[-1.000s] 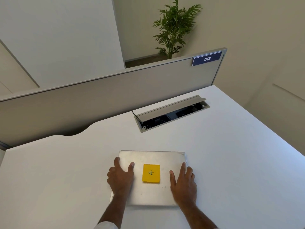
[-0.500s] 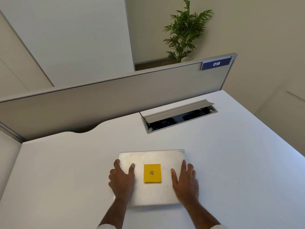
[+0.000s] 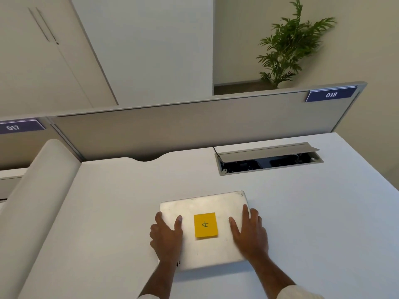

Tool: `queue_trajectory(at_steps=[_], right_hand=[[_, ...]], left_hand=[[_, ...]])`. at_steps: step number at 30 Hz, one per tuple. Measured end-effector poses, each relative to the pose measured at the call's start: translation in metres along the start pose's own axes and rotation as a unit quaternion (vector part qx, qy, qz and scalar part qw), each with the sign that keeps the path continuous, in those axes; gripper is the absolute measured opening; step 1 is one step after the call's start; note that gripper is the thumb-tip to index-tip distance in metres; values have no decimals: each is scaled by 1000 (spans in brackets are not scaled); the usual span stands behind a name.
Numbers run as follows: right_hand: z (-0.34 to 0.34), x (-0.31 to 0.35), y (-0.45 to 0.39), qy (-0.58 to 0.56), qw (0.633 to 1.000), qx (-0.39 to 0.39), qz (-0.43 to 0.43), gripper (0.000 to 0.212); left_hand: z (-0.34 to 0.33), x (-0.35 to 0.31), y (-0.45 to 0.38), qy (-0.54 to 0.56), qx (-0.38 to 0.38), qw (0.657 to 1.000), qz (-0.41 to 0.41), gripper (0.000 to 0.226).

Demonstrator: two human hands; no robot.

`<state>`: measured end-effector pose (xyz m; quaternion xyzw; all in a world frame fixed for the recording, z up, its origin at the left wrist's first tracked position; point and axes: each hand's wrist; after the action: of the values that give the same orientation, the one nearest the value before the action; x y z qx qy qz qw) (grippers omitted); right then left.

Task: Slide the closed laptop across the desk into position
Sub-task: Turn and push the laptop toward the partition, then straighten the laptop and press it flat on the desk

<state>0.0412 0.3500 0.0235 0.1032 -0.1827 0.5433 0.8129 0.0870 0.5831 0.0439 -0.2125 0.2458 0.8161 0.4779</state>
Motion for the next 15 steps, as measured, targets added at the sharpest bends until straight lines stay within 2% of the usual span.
queue_trajectory(at_steps=[15], right_hand=[[-4, -13, -13, -12, 999, 45, -5, 71]], left_hand=[[-13, 7, -2, -67, 52, 995, -44, 70]])
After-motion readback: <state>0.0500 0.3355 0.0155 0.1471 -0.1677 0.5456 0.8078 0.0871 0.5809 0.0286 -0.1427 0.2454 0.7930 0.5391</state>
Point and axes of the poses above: each hand's wrist, its own y-axis away from the middle knuckle, its own z-axis out of the back of the hand, x = y × z, and after that the axes turned 6 degrees about -y, right-handed
